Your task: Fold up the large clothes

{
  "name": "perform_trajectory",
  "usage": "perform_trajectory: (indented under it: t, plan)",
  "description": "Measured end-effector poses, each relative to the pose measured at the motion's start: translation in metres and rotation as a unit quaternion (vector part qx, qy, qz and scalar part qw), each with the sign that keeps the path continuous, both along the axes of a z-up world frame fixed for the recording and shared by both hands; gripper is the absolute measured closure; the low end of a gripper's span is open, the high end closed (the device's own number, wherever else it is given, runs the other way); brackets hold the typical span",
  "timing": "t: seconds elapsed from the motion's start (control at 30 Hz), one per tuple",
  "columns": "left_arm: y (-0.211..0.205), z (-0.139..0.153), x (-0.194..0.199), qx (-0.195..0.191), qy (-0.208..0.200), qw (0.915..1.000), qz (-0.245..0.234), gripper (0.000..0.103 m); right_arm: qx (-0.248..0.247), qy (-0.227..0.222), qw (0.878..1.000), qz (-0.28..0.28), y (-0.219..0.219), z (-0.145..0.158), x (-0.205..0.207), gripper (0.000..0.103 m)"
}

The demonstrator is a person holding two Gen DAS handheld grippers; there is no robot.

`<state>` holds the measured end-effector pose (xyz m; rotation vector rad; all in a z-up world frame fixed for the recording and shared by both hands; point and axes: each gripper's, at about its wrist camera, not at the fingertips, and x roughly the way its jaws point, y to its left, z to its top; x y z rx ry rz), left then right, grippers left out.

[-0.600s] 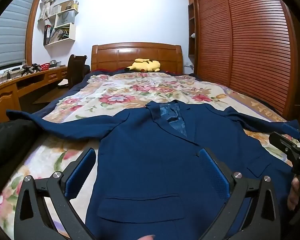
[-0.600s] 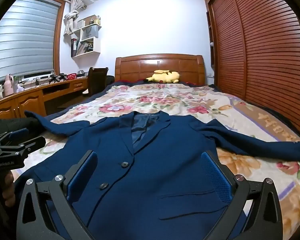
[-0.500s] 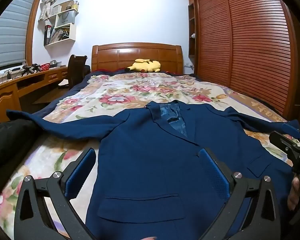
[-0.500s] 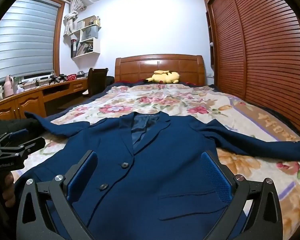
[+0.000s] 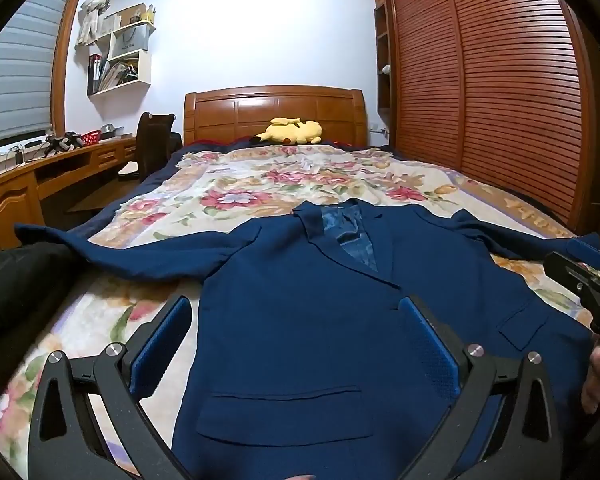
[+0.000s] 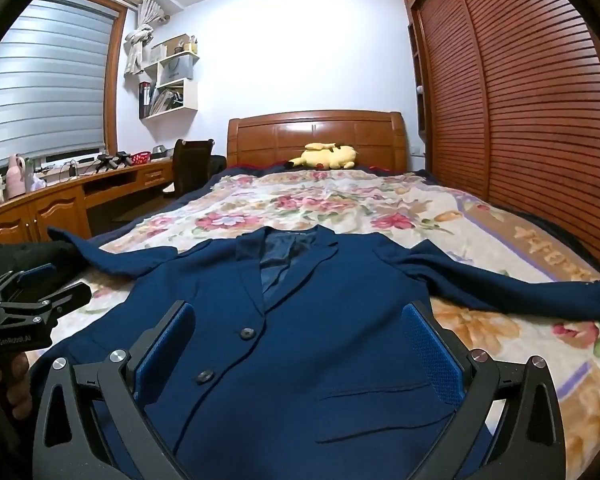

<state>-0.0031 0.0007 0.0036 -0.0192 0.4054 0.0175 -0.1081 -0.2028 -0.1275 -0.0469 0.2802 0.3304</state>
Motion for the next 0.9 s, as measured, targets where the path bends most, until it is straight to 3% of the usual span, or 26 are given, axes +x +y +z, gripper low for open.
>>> perform_trajectory:
  t: [0.9]
  plan:
    - [-0.0004,-0.0049,0.0004,0.003,-0.005,1.0000,0.006,0.000,0.002,-0.001,1.000,0.000,-0.0042,-0.0001,-0.0016,0.000]
